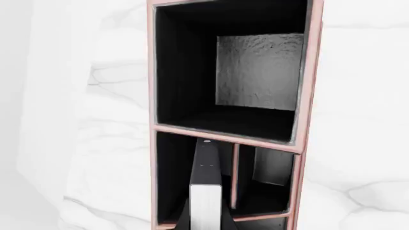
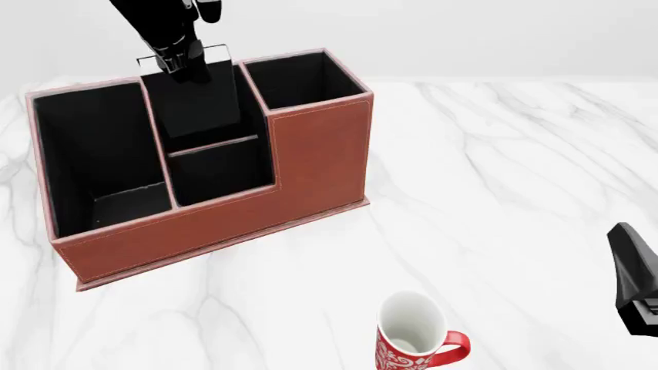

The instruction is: Pick up the book and place it in the front compartment of the caddy.

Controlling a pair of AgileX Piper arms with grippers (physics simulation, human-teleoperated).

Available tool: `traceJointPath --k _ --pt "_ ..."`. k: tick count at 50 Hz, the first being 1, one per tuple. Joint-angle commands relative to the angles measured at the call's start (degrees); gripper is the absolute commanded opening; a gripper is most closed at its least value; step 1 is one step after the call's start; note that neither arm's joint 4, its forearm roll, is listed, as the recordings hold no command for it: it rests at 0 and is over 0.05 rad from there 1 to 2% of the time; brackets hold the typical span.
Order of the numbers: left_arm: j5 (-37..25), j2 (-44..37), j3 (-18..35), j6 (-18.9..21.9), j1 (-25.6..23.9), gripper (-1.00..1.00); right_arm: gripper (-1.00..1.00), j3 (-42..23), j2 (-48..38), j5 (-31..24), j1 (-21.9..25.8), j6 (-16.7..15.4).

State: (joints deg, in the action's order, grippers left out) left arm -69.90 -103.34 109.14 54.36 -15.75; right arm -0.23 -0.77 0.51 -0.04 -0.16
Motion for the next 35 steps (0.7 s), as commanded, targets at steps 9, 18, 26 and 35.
traceJointPath --k 9,18,26,35 --pt "0.0 -1.7 0.7 0.1 0.5 -1.0 1.0 0.0 0.0 0.0 0.0 0.0" --pt "0.0 -2.6 0.3 -0.7 1.1 -1.0 1.0 0.0 0.0 0.1 0.0 0.0" --pt "0.0 -3.9 0.4 -2.0 0.8 -1.0 1.0 0.0 0.0 0.0 0.0 0.0" --pt "0.0 -5.8 1.1 -4.5 -0.7 -1.0 1.0 0.0 0.0 0.1 0.0 0.0"
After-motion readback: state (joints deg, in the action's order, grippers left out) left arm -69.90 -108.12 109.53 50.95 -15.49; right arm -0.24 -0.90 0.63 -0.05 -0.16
